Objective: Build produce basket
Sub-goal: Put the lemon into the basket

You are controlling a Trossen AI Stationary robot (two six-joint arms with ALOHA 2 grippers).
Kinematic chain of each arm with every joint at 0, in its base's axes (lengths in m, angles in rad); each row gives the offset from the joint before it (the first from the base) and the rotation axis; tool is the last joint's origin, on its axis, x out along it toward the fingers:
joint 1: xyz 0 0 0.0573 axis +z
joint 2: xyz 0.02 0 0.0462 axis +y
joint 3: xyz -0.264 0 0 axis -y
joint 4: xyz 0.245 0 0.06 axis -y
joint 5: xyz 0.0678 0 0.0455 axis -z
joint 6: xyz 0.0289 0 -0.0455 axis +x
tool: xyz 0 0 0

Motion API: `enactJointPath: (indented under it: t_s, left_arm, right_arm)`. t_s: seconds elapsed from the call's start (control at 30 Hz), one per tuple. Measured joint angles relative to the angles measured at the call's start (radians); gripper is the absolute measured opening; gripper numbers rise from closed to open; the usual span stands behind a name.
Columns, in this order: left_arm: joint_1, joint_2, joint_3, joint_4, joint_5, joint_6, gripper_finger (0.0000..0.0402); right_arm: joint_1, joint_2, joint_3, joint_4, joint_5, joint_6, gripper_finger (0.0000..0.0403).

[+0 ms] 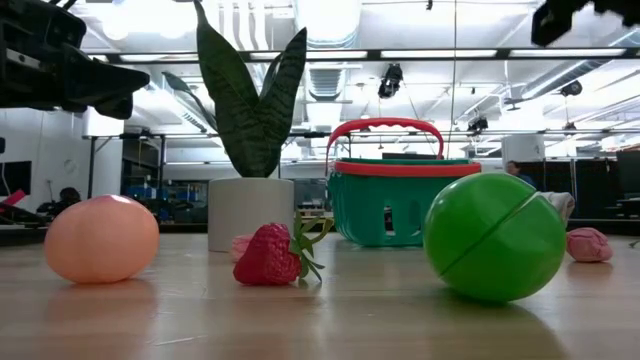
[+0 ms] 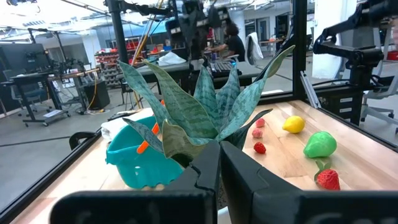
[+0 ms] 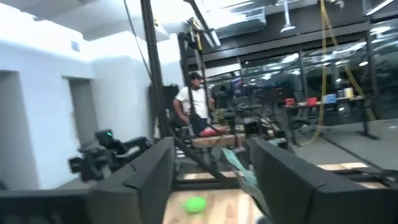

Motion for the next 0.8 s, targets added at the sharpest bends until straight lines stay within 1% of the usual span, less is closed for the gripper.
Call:
enactJointPath:
  t_s: [0.07, 0.17, 0.3, 0.47, 0.6, 0.8]
  left_arm:
    - [0.000, 0.000, 0.000, 0.000, 0.000, 0.000, 0.0000]
    - [0.000, 0.000, 0.000, 0.000, 0.000, 0.000, 0.0000]
    - [0.000, 0.000, 0.000, 0.000, 0.000, 0.000, 0.0000]
    - [0.000, 0.000, 0.000, 0.001, 0.000, 0.000, 0.0000]
    - [0.000, 0.000, 0.000, 0.002, 0.000, 0.000, 0.0000]
    - [0.000, 0.000, 0.000, 0.004, 0.000, 0.000, 0.0000]
  right_arm:
    - [0.021, 0.043, 0.058, -0.036, 0.000, 0.001, 0.0228]
    - [0.046, 0.127, 0.148, -0.118, 0.006, 0.021, 0.0238]
    - [0.068, 0.267, 0.262, -0.218, 0.037, 0.151, 0.0237]
    - [0.117, 0.439, 0.385, -0.280, 0.052, 0.275, 0.0236]
    - [0.193, 0.560, 0.505, -0.401, 0.168, 0.338, 0.0235]
    - [0.342, 0.729, 0.708, -0.666, 0.398, 0.474, 0.0235]
